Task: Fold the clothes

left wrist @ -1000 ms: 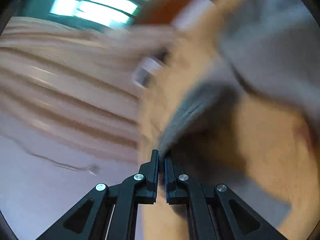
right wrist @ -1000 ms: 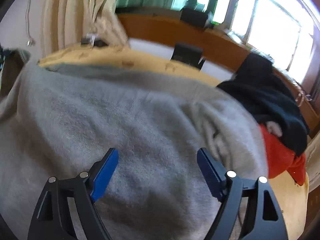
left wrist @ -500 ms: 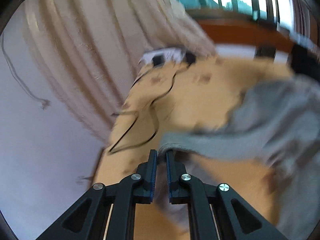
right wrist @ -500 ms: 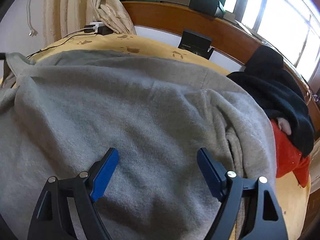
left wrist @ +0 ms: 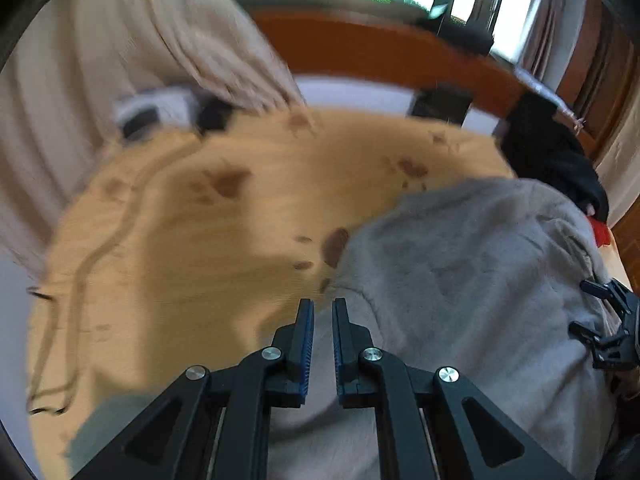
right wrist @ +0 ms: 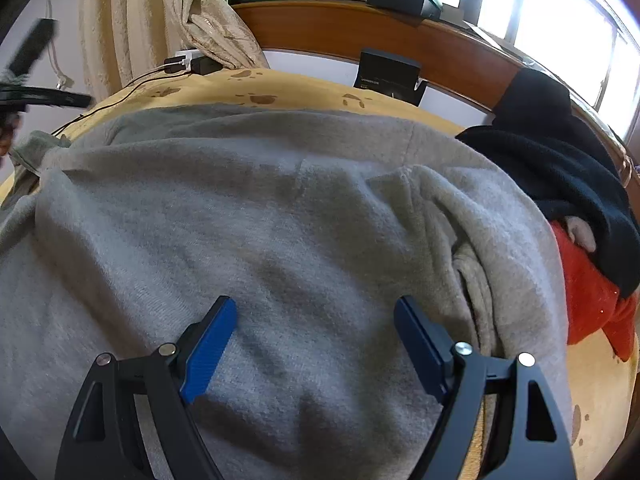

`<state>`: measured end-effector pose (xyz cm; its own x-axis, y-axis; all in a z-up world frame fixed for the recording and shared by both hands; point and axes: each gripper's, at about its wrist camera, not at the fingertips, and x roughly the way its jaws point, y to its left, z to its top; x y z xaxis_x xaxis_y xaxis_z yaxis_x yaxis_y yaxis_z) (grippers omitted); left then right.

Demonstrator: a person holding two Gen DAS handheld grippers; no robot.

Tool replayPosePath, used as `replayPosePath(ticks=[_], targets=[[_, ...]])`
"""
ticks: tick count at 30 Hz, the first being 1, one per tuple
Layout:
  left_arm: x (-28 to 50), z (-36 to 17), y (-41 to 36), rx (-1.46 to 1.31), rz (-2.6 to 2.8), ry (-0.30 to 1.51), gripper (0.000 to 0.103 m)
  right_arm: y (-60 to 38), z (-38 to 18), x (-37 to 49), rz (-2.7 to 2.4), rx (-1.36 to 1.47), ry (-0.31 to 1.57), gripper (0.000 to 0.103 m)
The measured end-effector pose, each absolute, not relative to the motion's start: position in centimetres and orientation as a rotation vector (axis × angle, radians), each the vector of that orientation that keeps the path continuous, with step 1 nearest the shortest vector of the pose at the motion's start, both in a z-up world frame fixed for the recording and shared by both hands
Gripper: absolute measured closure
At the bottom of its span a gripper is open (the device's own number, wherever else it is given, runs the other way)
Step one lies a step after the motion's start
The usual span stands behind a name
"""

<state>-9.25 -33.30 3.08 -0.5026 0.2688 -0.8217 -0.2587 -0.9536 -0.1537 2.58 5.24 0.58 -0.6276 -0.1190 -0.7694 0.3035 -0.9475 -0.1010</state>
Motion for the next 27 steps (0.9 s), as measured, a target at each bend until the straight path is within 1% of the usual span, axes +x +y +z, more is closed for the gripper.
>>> replayPosePath(ticks=[2,7,9,13,16,17,18,20,21,22,26,27], targets=[[-9.9,2.4,-33.1,-1.372,2.454,-0.049,0.093,5.6,0.7,2.5,-2.614,1.213,0.295,0.019],[-11.4,0.7,-32.8,-1.393,2.371,-0.131,0.093,8.2,2.5,0.7,-2.533,1.166,0.085,0.019],[-12.0,0.0,-32.6,-1.400,2.337,-0.163,0.093,10.0,4.6,-1.4,-2.594,1.117,0.035,0.019],[-12.3,0.0,-33.3,-1.381,2.320,-0.226,0.091,14.0,7.4,-7.5,-2.662,1.065,-0.144,0.019],[-12.4,0.2,-33.8,-1.350,2.296,-0.284,0.087,15.9,7.5,-12.7,-2.614,1.110,-0.232,0.019],[-12.4,0.2,-33.7,-1.348,2.287,-0.279,0.085,16.0,7.0,-14.4,-2.560,1.154,-0.240,0.019],[-12.5,0.2,-33.5,-1.346,2.278,-0.273,0.079,15.8,6.3,-15.8,-2.508,1.193,-0.238,0.019],[-12.5,0.0,-32.7,-1.349,2.253,-0.243,0.055,15.1,4.7,-17.7,-2.430,1.253,-0.228,0.019],[-12.5,-0.1,-32.3,-1.352,2.238,-0.223,0.031,14.6,3.7,-18.4,-2.380,1.285,-0.232,0.019],[-12.5,-0.2,-31.8,-1.355,2.228,-0.198,0.023,14.1,2.9,-18.8,-2.346,1.307,-0.218,0.019],[-12.5,-0.4,-29.8,-1.378,2.274,-0.035,0.023,12.4,1.2,-18.6,-2.318,1.346,-0.101,0.019],[-12.5,-0.4,-29.4,-1.384,2.294,-0.001,0.023,12.1,1.1,-18.4,-2.326,1.350,-0.073,0.024]])
